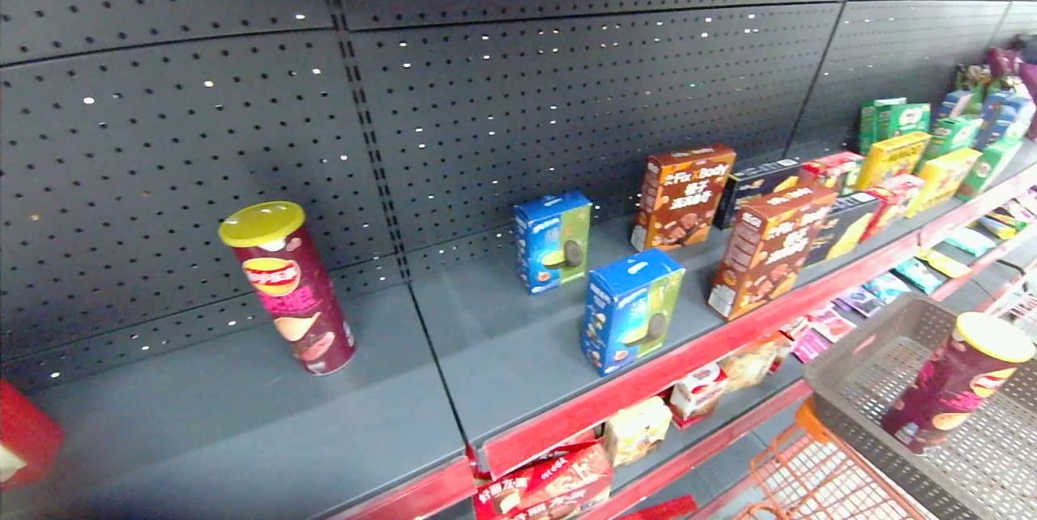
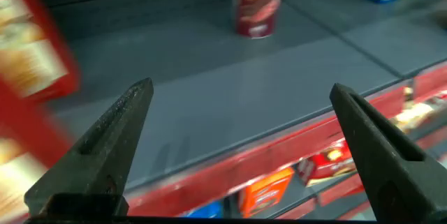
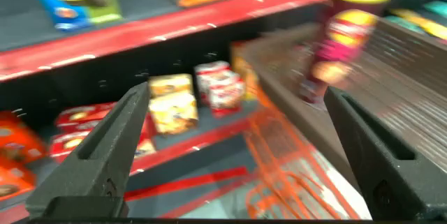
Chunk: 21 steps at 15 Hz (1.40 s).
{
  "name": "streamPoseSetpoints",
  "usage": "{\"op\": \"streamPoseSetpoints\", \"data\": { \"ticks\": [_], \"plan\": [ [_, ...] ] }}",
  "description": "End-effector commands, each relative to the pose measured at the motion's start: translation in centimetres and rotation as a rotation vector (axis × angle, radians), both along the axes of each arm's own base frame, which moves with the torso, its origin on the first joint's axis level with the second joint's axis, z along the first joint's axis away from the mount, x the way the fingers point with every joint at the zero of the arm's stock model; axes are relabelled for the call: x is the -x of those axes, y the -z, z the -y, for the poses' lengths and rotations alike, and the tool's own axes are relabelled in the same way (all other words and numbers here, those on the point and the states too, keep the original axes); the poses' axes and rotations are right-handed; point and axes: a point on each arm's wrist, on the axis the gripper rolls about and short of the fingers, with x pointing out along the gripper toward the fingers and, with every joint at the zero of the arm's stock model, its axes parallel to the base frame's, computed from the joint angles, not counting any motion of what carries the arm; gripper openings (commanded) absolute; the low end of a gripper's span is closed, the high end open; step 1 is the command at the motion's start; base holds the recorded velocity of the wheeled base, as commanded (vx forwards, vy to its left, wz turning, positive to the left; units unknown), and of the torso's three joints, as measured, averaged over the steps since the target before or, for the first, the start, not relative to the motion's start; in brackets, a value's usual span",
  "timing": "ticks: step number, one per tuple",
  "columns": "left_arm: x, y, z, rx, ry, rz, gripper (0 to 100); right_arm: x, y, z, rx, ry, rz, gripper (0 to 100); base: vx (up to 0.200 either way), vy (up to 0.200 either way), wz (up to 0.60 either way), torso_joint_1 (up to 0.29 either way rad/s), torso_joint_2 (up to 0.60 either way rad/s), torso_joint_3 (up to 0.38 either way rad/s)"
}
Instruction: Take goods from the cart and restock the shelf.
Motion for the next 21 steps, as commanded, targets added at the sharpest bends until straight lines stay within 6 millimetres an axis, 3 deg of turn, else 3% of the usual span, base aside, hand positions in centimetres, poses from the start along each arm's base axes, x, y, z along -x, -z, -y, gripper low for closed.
{"op": "streamPoseSetpoints", "data": {
  "ticks": [1, 13, 16, 21],
  "plan": [
    [-0.01, -0.01, 0.0, 0.001, -0.001, -0.001, 100, -0.01, 0.0, 0.0, 0.0, -0.001, -0.001, 100, 0.0, 0.0, -0.6, 0.002, 0.01, -0.002],
    [-0.01, -0.01, 0.0, 0.001, -0.001, -0.001, 100, 0.0, 0.0, 0.0, 0.0, -0.001, 0.0, 100, 0.0, 0.0, -0.05, 0.0, 0.0, 0.0],
    [-0.01, -0.01, 0.0, 0.001, 0.001, -0.001, 100, -0.01, 0.0, -0.01, 0.0, -0.003, -0.001, 100, 0.0, 0.0, -0.6, -0.004, 0.0, 0.001],
    [-0.01, -0.01, 0.0, 0.001, -0.001, -0.001, 100, -0.01, 0.0, -0.01, 0.0, -0.003, -0.001, 100, 0.0, 0.0, 0.0, 0.0, 0.0, 0.0]
  ]
}}
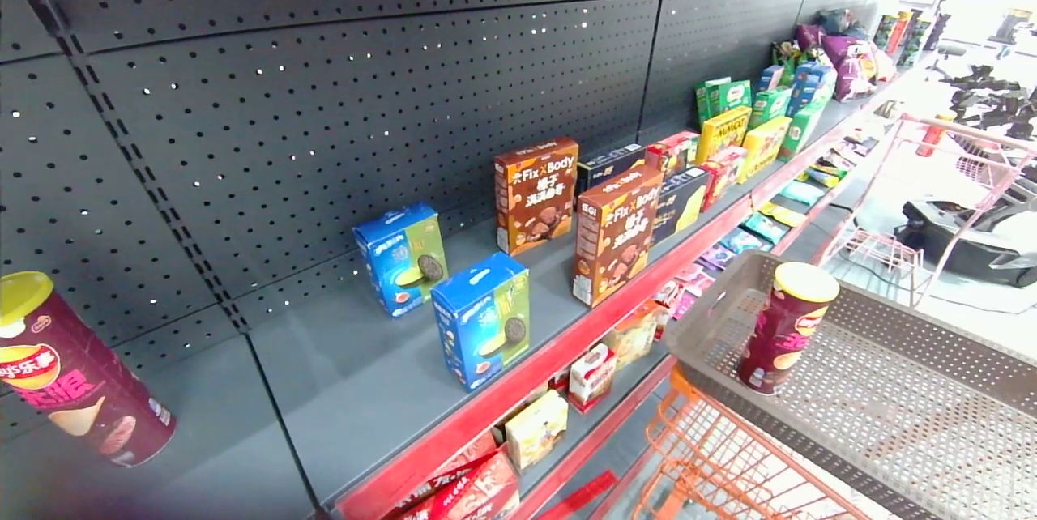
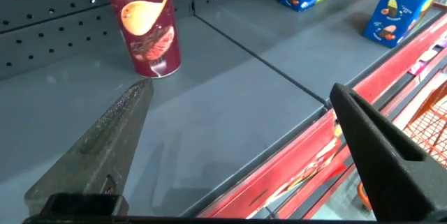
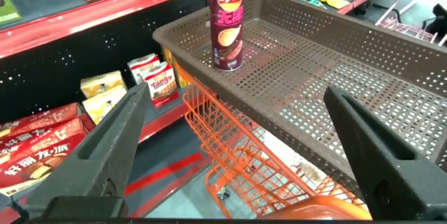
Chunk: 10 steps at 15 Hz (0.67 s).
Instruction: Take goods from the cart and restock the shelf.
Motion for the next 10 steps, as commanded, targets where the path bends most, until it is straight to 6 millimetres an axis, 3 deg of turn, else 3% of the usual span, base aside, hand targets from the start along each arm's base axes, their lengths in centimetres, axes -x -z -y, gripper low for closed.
{"op": "streamPoseSetpoints", "data": {
  "ticks": [1, 2, 10],
  "plan": [
    [-0.01, -0.01, 0.0, 0.0, -0.001, 0.0, 100, -0.01, 0.0, 0.0, 0.0, -0.001, -0.002, 100, 0.0, 0.0, 0.0, 0.0, 0.0, 0.0],
    [-0.01, -0.01, 0.0, 0.0, -0.001, 0.0, 100, -0.01, 0.02, 0.0, 0.002, -0.002, -0.004, 100, 0.0, 0.0, -0.6, 0.002, 0.0, 0.002],
    [0.0, -0.02, 0.01, 0.005, 0.002, -0.002, 100, -0.01, 0.0, 0.0, 0.0, -0.001, -0.002, 100, 0.0, 0.0, 0.0, 0.0, 0.0, 0.0]
  ]
}}
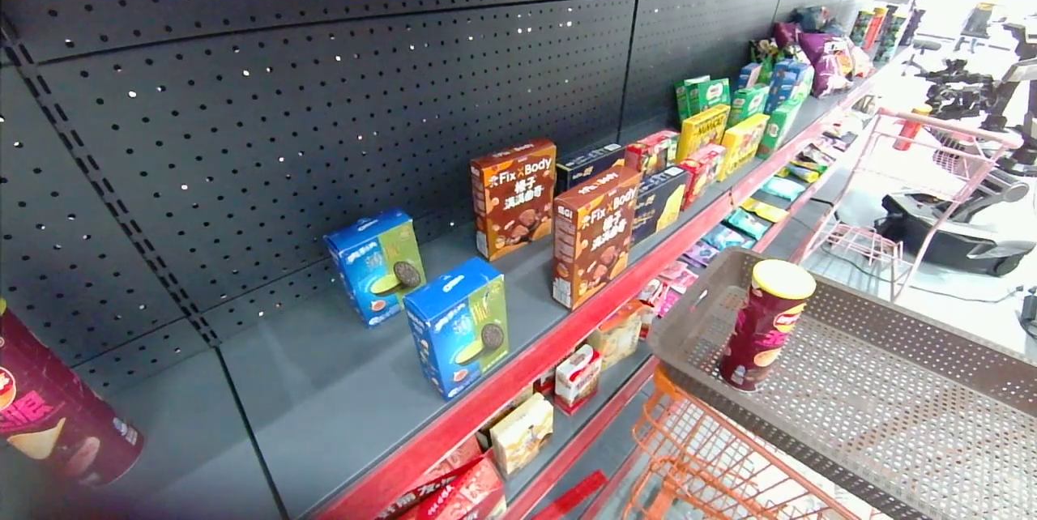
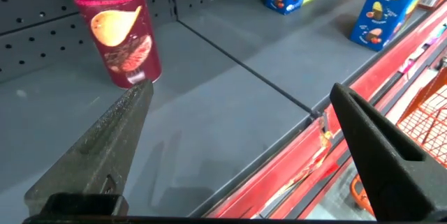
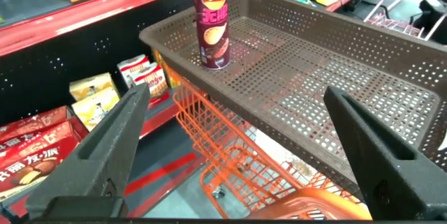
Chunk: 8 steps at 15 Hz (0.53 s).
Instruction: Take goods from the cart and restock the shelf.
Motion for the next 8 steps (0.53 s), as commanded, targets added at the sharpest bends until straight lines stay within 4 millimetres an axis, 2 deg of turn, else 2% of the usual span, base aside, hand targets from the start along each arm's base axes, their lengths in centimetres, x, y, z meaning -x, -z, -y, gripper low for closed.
{"op": "streamPoseSetpoints", "data": {
  "ticks": [1, 8],
  "plan": [
    [-0.01, 0.0, 0.0, 0.0, 0.0, -0.001, 100, -0.01, 0.0, 0.0, 0.001, 0.0, -0.001, 100, 0.0, 0.0, 0.0, 0.0, 0.0, 0.0],
    [-0.01, 0.0, 0.0, 0.0, 0.0, -0.001, 100, 0.0, 0.0, -0.01, 0.003, -0.001, 0.0, 100, 0.0, 0.0, 0.0, 0.0, 0.0, 0.0]
  ]
}}
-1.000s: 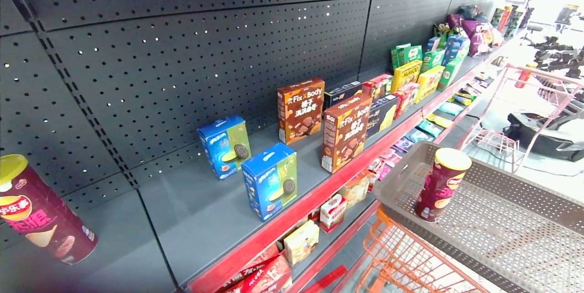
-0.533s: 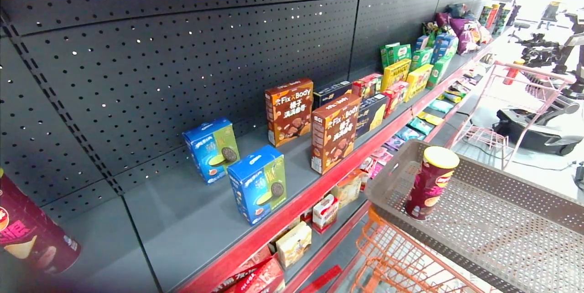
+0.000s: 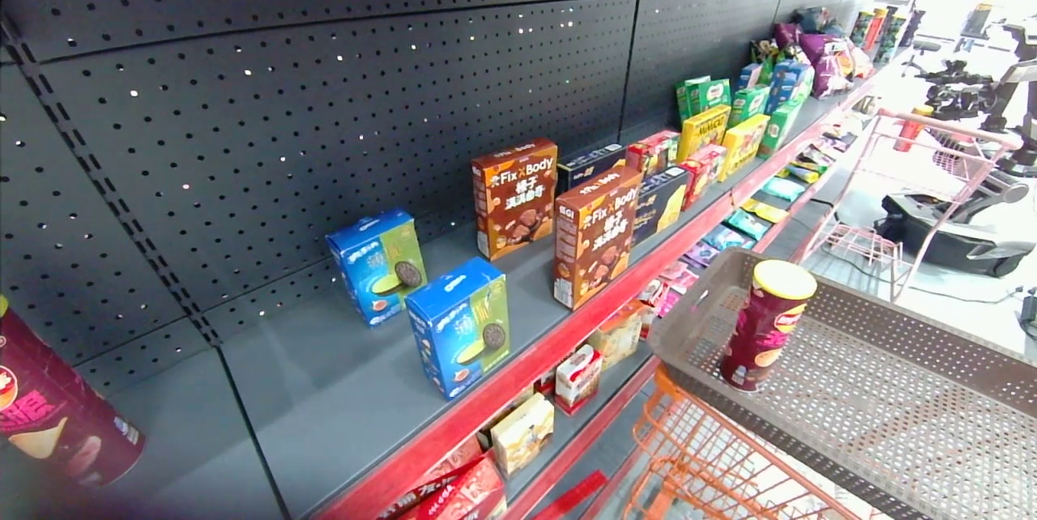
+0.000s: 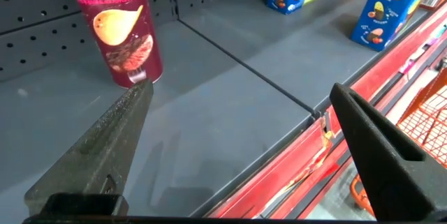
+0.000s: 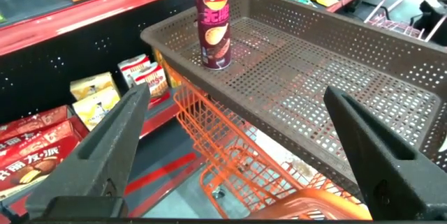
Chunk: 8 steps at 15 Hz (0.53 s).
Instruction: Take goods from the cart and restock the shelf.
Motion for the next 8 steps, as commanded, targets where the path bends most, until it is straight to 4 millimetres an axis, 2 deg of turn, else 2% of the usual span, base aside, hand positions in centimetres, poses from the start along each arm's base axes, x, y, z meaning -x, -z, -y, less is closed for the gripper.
{"op": "streamPoseSetpoints", "data": {
  "ticks": [1, 5, 6, 7, 8],
  "plan": [
    [0.0, 0.0, 0.0, 0.0, 0.0, -0.001, 100, 0.0, 0.0, 0.0, 0.0, 0.0, -0.003, 100, 0.0, 0.0, 0.0, 0.0, 0.0, 0.0],
    [0.0, 0.0, 0.0, 0.0, -0.002, -0.001, 100, -0.3, -0.1, 0.0, 0.002, -0.02, -0.037, 100, 0.0, 0.0, 0.0, 0.0, 0.0, 0.0],
    [0.0, 0.0, 0.0, 0.0, 0.0, -0.001, 100, -0.1, -2.1, 0.0, -0.007, -0.025, -0.002, 100, 0.0, 0.0, 0.0, 0.0, 0.0, 0.0],
    [0.0, 0.0, 0.0, 0.0, 0.0, -0.001, 100, -1.2, -6.4, 0.0, -0.014, -0.013, -0.037, 100, 0.0, 0.0, 0.0, 0.0, 0.0, 0.0],
    [0.0, 0.0, 0.0, 0.0, 0.0, -0.001, 100, -2.9, -9.2, 0.0, -0.025, -0.002, -0.065, 100, 0.0, 0.0, 0.0, 0.0, 0.0, 0.0]
  ]
}}
